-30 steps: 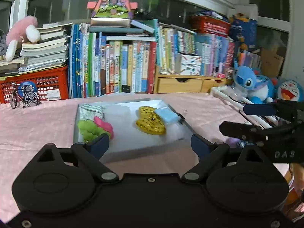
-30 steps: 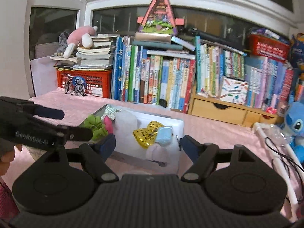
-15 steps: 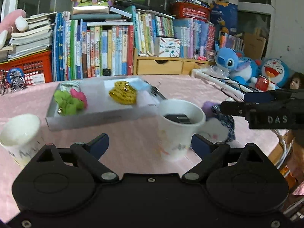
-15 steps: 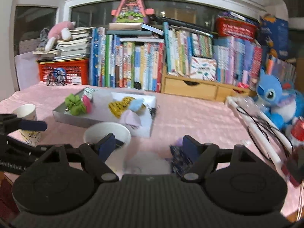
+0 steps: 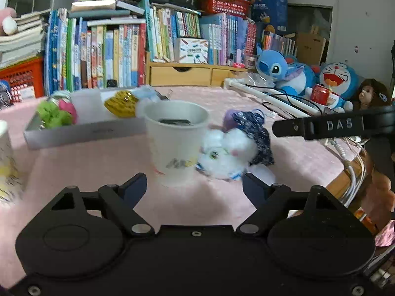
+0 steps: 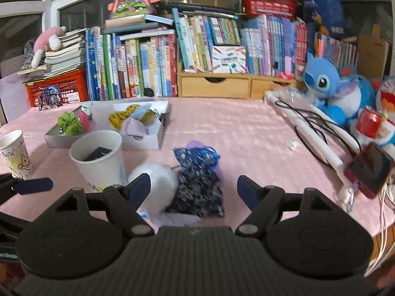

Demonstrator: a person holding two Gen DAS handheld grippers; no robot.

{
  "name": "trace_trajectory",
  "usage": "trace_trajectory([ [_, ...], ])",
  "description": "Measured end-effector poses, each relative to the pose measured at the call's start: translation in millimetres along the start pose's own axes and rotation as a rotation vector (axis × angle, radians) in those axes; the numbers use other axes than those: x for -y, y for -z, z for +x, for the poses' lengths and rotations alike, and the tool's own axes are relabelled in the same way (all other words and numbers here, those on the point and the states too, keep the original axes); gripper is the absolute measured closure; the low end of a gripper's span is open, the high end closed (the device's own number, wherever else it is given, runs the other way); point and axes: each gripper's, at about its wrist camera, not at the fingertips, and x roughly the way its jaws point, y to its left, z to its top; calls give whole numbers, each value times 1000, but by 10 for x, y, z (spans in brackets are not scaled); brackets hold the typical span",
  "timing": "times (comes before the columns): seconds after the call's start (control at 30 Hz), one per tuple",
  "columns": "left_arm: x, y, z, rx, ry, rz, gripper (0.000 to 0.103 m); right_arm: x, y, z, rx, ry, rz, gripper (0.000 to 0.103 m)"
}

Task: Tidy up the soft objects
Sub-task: 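Move the left tool to the white folded paper while the right tool approaches the blue floral pouch, then grasp the white folded paper with the left tool while the right tool grasps the blue floral pouch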

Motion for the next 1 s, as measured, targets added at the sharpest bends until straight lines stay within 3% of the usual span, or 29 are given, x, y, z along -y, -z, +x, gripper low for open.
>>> trace_trajectory([
  [0.17, 277, 89, 159, 7, 9, -49, 33, 225, -53, 53, -39, -33, 72, 17],
  [0.33, 450, 121, 332, -17, 48, -146, 34, 452, -95, 225, -119, -110, 190, 22],
  [0.67, 864, 162, 623, -37, 27, -82, 49, 621, -242, 636, -267, -217, 261, 25],
  [1.0, 937, 130, 795, -22, -16, -41, 57, 501, -239, 926, -310, -242, 215, 25],
])
